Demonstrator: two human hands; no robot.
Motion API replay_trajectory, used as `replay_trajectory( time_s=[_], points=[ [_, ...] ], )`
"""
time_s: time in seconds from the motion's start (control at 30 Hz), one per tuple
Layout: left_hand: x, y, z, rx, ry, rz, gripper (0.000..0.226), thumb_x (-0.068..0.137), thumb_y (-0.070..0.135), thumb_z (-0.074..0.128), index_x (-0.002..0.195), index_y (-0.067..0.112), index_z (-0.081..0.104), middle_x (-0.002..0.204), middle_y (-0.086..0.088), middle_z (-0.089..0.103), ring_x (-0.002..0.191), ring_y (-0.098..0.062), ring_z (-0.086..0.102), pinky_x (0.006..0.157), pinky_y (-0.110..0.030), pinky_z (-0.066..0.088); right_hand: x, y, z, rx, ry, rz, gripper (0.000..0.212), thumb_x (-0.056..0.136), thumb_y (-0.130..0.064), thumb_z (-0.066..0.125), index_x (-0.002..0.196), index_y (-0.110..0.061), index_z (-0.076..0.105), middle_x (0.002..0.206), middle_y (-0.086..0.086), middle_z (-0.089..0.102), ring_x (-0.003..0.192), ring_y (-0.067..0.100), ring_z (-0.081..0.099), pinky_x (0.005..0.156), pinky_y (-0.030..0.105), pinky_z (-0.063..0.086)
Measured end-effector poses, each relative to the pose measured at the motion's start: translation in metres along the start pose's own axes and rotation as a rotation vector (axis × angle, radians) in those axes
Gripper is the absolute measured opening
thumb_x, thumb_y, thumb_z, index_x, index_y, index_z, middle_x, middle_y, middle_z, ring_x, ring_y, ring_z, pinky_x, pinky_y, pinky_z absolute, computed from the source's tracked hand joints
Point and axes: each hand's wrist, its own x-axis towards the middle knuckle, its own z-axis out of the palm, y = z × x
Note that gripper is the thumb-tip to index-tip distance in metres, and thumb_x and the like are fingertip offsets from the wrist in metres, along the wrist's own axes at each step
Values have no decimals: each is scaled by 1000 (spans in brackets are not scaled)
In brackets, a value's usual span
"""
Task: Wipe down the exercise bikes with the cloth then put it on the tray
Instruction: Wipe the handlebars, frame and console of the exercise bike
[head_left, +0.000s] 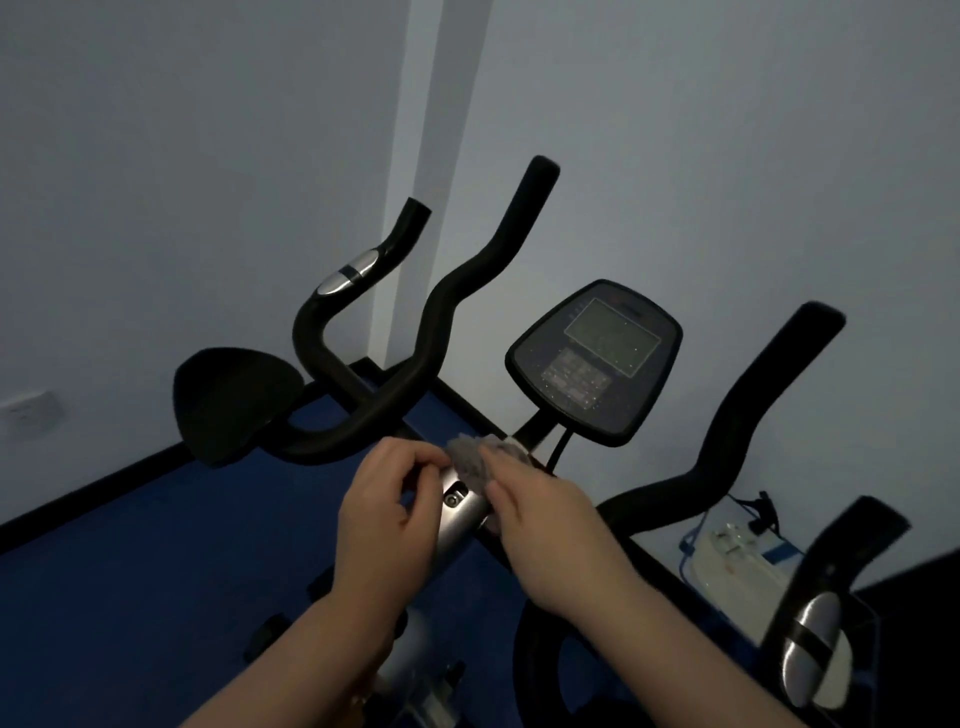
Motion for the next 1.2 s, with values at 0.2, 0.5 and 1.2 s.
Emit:
replay_trajectory(
  time_s=[0.2, 0.5, 1.2],
  points=[
    [2, 4, -2, 29, -43, -18, 15, 85, 10, 51, 85, 19, 63, 83, 12, 60, 81, -9, 58, 68, -25, 47, 22, -3, -9, -94, -40, 48, 30, 98, -21, 42, 125, -20, 56, 123, 5, 61, 109, 24, 56, 77, 24, 37],
    [71, 34, 36, 411, -531, -8, 19, 92, 32, 50, 106, 29, 64, 105, 12, 61, 102, -10, 53, 90, -32, 45, 64, 59, -94, -29, 426, 26, 28, 96, -23, 51, 120, -28, 66, 115, -8, 68, 102, 10, 59, 84, 16, 37],
    [67, 16, 50, 513, -669, -131, 25, 90, 44, 42, 104, 38, 61, 102, 17, 62, 99, -5, 55, 82, -32, 51, 171, 123, -77, -675, 3, 5, 60, 103, -39, 19, 152, -19, -8, 161, 0, -10, 148, 26, -7, 117, 45, -5]
  ],
)
